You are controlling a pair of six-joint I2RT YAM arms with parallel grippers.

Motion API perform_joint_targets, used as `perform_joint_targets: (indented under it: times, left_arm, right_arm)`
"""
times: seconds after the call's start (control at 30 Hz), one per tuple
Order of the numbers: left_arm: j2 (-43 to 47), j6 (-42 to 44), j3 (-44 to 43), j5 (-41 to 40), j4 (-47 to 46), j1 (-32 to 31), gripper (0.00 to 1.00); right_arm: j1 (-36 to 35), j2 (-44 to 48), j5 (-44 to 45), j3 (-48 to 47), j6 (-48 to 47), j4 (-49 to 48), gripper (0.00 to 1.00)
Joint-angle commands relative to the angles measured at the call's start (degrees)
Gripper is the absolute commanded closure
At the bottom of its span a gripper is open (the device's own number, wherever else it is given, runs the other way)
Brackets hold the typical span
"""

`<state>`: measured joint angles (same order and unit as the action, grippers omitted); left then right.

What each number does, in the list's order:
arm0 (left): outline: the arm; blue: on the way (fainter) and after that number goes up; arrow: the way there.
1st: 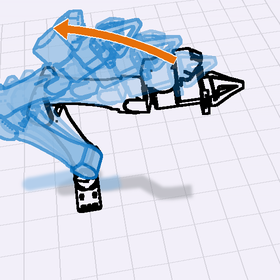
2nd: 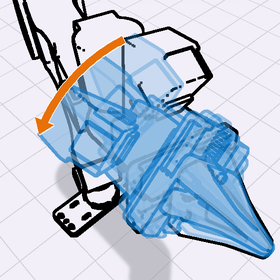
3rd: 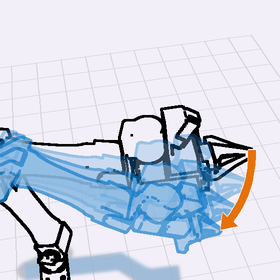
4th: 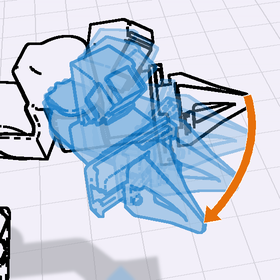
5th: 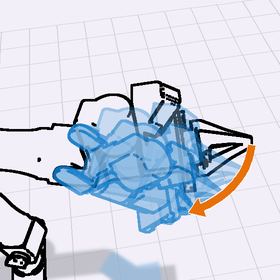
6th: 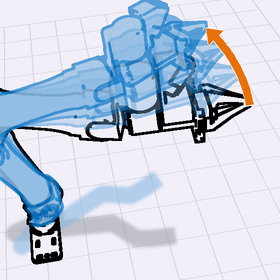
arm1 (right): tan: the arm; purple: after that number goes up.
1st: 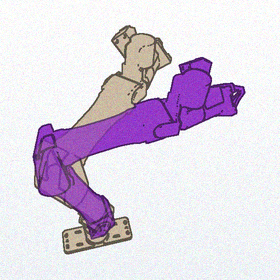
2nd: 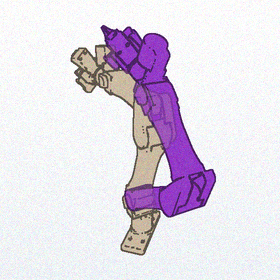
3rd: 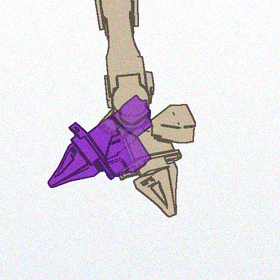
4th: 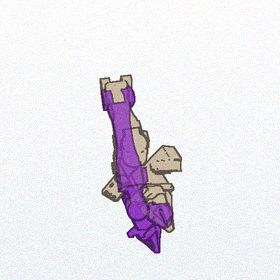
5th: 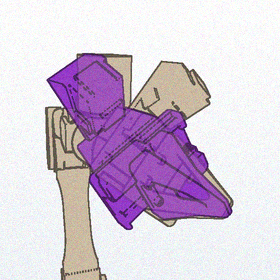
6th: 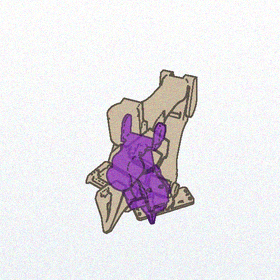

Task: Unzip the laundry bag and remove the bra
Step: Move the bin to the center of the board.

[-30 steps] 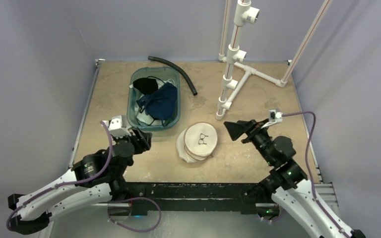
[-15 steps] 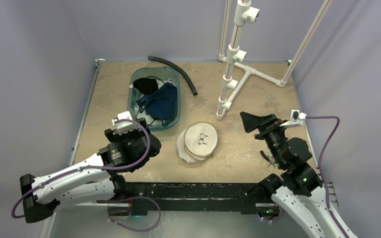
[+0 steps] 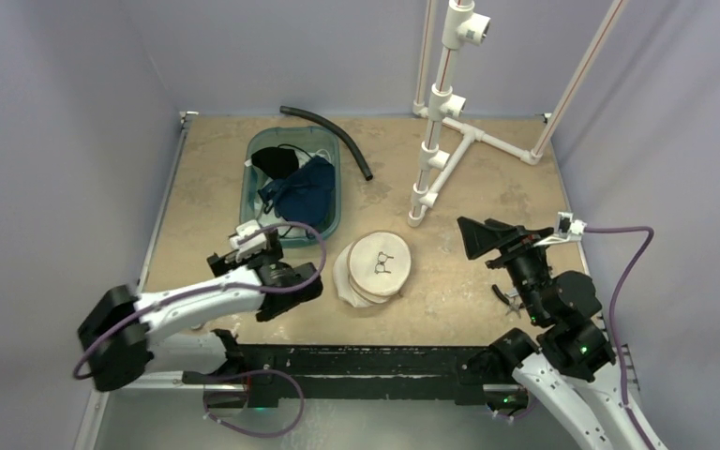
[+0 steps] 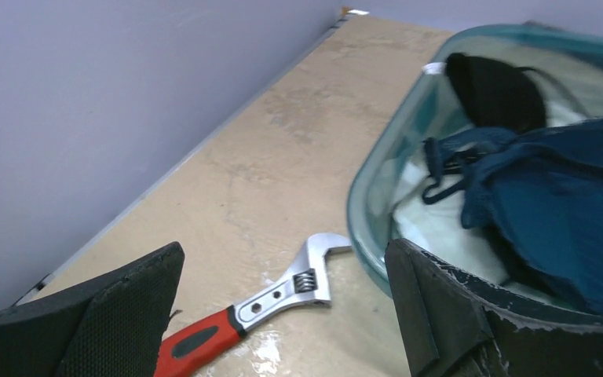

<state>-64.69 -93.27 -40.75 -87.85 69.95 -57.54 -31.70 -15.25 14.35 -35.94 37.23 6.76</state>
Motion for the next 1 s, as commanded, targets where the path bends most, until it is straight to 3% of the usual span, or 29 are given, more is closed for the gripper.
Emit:
perform_joint_targets:
  times: [0.0,0.13,0.2,0.27,0.37,0.53,0.7,0.87,0.9,0.97]
  left_arm:
    - [-12.35,-31.5,-0.22,-15.96,12.47,7.39,0.01]
    - [-23.45,-40.29,0.2,-16.02,12.45,12.08,0.01]
    - [-27.54,-40.27,-1.32,-16.03,12.5,12.33,0.01]
    - [-26.31,-40.2,-4.12,-16.03,12.49,11.91,0.01]
    - [-22.28,-32.07,-10.28,-16.03,12.48,10.52,0.01]
    - [-21.94,-7.88,-29.24,-15.86,12.46,9.69,0.01]
    - [-32.73,26.24,-52.28,-15.6,12.39,9.64,0.01]
    - [-35.82,35.26,-65.68,-7.0,11.14,10.28,0.01]
    - [-34.78,43.35,-66.77,-3.21,4.62,10.9,0.01]
    - [-26.77,72.03,-59.78,13.8,-24.73,13.39,0.01]
  right_arm:
    - [0.13,0.81,-1.41,0.52,-2.03,0.53,0.02]
    - [0.16,2.2,0.34,0.6,-2.51,2.76,0.02]
    - [0.15,3.27,0.42,0.61,-2.65,3.32,0.02]
    - [0.08,4.36,0.8,0.69,-2.9,3.81,0.02]
    - [0.17,5.5,1.95,0.8,-3.08,4.61,0.02]
    - [0.15,6.12,2.46,1.78,-3.35,3.32,0.02]
    - [0.12,3.67,1.18,2.27,-3.04,1.58,0.02]
    - [0.15,1.87,1.22,1.54,-3.15,2.34,0.02]
    - [0.15,2.12,1.35,1.56,-3.1,2.17,0.02]
    - [0.13,2.54,1.58,1.71,-3.02,1.95,0.02]
